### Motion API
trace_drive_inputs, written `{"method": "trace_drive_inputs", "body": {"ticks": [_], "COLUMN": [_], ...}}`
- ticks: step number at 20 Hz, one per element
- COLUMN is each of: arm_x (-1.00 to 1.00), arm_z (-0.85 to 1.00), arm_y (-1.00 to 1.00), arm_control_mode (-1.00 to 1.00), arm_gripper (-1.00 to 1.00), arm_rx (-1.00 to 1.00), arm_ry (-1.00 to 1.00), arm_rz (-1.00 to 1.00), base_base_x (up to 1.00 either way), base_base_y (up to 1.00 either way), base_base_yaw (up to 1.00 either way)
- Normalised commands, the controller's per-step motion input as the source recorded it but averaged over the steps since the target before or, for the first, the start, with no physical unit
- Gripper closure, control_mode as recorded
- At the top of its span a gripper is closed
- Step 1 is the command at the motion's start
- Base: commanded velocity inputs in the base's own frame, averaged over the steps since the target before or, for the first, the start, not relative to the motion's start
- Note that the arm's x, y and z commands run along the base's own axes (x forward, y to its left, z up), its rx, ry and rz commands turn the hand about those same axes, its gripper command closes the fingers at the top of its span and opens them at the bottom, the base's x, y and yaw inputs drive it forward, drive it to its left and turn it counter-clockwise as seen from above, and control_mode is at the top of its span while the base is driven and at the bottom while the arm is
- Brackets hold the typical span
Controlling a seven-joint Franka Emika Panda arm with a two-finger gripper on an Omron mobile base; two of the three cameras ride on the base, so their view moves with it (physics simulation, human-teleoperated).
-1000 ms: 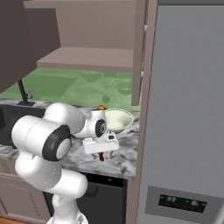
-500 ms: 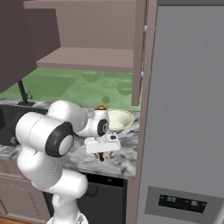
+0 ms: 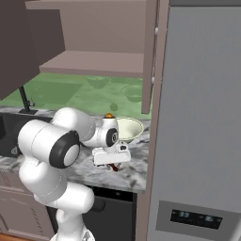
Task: Pick both bowls and place them on the counter. Then place the chicken drumstick in one bowl and place the carrot in the other bowl.
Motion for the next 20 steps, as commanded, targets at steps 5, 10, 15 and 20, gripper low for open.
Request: {"method": "trace_drive_inputs", "body": {"ticks": [5,10,15,20], "arm_x": [0.0,0.0,-0.13,-0.25], "arm_z": [-0.03,0.09,0.35,0.35], "arm_y": [0.05,0.09,0.18,0.0], "arm_control_mode": [-1.0,-1.0,-1.0,-1.0], "arm_gripper": [1.0,1.0,1.0,1.0], "arm_rx": [0.0,0.0,0.0,0.0], "arm_ry": [0.01,0.0,0.0,-0.04], "arm_rz": [0.0,-0.01,-0.07,-0.09], "base_base_x": [0.0,0.0,0.0,0.0], "base_base_y": [0.0,0.0,0.0,0.0], "base_base_yaw": [0.0,0.0,0.0,0.0]}}
